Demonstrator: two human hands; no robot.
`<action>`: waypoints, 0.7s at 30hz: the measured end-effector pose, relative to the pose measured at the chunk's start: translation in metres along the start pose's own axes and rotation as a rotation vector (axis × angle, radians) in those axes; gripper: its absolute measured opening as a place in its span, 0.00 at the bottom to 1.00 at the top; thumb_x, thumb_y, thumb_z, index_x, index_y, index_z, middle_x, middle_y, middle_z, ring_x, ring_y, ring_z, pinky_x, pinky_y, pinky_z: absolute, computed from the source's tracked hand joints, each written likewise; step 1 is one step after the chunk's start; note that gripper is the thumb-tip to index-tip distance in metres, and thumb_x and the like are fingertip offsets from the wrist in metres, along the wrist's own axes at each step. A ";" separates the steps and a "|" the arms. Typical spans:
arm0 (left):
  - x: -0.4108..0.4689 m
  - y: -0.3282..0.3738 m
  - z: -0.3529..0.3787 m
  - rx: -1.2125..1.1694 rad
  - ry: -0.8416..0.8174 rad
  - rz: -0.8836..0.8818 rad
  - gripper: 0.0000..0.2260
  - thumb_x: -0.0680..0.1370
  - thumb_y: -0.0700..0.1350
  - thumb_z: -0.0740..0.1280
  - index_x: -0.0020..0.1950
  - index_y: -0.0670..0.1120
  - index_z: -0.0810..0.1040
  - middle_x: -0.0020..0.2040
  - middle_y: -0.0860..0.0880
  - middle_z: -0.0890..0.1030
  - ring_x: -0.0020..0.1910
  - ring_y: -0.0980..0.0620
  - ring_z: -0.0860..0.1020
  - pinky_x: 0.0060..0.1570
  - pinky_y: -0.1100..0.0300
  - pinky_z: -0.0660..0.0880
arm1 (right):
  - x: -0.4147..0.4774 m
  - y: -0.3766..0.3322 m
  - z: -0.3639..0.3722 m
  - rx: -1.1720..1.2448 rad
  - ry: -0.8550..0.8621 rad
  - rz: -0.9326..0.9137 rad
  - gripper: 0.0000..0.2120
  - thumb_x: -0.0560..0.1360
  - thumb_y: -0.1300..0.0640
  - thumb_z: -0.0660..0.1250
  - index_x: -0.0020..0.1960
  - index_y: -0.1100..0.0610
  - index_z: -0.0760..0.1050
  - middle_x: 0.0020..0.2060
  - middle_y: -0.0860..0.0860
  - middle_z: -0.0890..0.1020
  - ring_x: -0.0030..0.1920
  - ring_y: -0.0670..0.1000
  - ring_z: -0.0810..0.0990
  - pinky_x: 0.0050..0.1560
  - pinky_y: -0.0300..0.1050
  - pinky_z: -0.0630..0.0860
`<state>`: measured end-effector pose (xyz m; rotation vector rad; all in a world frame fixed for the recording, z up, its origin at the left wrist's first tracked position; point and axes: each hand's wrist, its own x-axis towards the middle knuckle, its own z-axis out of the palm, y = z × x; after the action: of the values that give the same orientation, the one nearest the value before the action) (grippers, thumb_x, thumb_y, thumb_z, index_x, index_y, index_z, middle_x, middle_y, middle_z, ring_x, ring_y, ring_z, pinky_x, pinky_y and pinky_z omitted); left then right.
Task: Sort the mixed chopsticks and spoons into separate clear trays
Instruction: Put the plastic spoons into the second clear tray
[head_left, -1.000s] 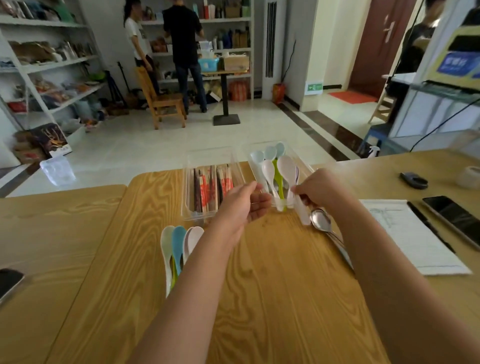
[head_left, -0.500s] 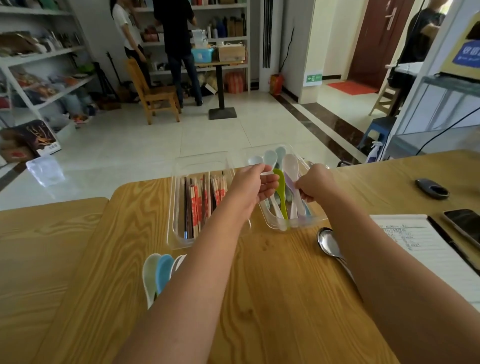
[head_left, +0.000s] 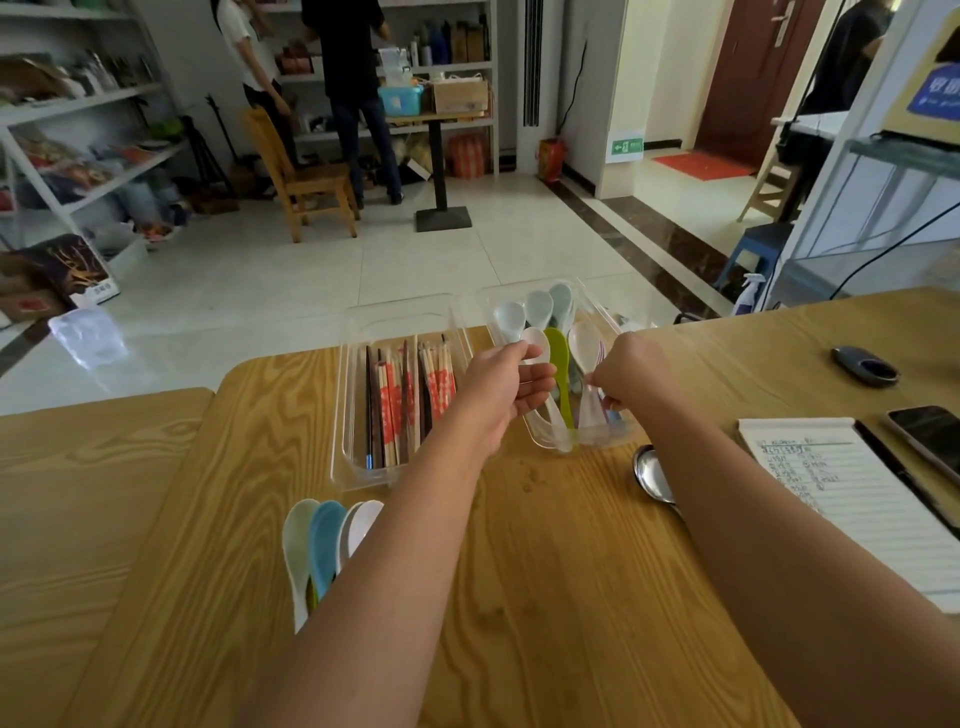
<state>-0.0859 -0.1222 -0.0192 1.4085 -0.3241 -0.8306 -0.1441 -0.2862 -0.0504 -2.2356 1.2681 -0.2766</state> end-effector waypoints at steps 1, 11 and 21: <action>0.000 0.000 0.000 0.002 0.000 0.000 0.09 0.84 0.43 0.58 0.55 0.42 0.76 0.43 0.45 0.82 0.40 0.51 0.80 0.45 0.58 0.78 | 0.000 0.000 -0.001 0.012 0.006 -0.001 0.04 0.75 0.62 0.69 0.47 0.62 0.74 0.38 0.57 0.83 0.33 0.52 0.83 0.31 0.42 0.79; -0.010 0.001 0.003 -0.026 0.011 0.000 0.09 0.83 0.44 0.59 0.51 0.43 0.78 0.45 0.44 0.82 0.40 0.50 0.80 0.44 0.58 0.78 | -0.021 -0.021 -0.015 0.266 -0.033 -0.058 0.09 0.75 0.59 0.68 0.45 0.66 0.82 0.37 0.58 0.85 0.35 0.53 0.83 0.40 0.47 0.82; -0.131 -0.040 -0.073 -0.265 0.138 0.042 0.13 0.84 0.47 0.58 0.54 0.40 0.79 0.44 0.44 0.83 0.43 0.49 0.81 0.46 0.56 0.77 | -0.171 -0.026 0.026 0.648 -0.214 -0.174 0.06 0.77 0.61 0.68 0.45 0.65 0.81 0.34 0.56 0.82 0.28 0.48 0.78 0.29 0.43 0.73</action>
<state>-0.1402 0.0220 -0.0350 1.1995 -0.1316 -0.7099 -0.2054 -0.1221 -0.0428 -1.7523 0.7313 -0.4301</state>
